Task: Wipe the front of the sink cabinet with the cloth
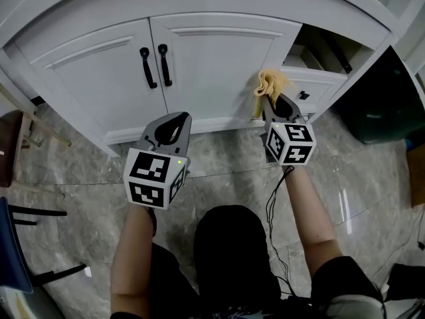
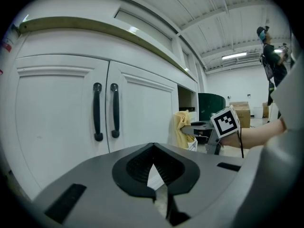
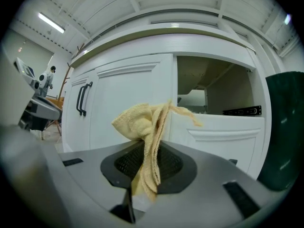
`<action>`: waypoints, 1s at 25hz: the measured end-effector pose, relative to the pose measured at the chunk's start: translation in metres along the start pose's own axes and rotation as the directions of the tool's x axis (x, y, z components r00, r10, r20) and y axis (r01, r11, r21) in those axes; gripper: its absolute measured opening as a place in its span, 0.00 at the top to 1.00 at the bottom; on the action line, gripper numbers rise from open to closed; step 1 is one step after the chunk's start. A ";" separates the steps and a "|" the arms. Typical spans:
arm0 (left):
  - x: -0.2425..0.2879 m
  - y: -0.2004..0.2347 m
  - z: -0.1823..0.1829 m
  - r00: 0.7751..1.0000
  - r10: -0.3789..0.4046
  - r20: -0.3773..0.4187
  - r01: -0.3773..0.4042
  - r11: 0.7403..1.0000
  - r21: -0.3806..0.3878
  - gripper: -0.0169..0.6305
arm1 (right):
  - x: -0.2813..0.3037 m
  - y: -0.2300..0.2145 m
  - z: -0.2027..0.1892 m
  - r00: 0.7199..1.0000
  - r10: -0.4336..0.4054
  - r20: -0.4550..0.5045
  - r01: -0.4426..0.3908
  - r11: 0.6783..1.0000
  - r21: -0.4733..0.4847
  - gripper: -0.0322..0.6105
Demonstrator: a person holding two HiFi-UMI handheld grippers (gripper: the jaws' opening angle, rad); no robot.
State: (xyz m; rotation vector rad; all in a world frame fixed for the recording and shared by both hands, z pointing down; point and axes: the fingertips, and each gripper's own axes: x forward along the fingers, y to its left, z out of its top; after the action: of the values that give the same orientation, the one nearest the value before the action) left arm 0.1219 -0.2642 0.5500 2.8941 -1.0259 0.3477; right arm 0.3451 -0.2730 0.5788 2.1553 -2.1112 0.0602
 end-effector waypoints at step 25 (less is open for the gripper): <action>-0.078 0.079 -0.038 0.982 0.182 -0.044 -0.184 0.982 -0.048 0.95 | 0.062 0.227 -0.028 0.933 0.359 -0.030 -0.360 0.930 -0.070 0.82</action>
State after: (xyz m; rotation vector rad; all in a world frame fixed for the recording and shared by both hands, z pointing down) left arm 0.0064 -0.2728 0.5669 2.7425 -1.2788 0.3784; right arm 0.1217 -0.3353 0.6277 1.6956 -2.4293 0.0321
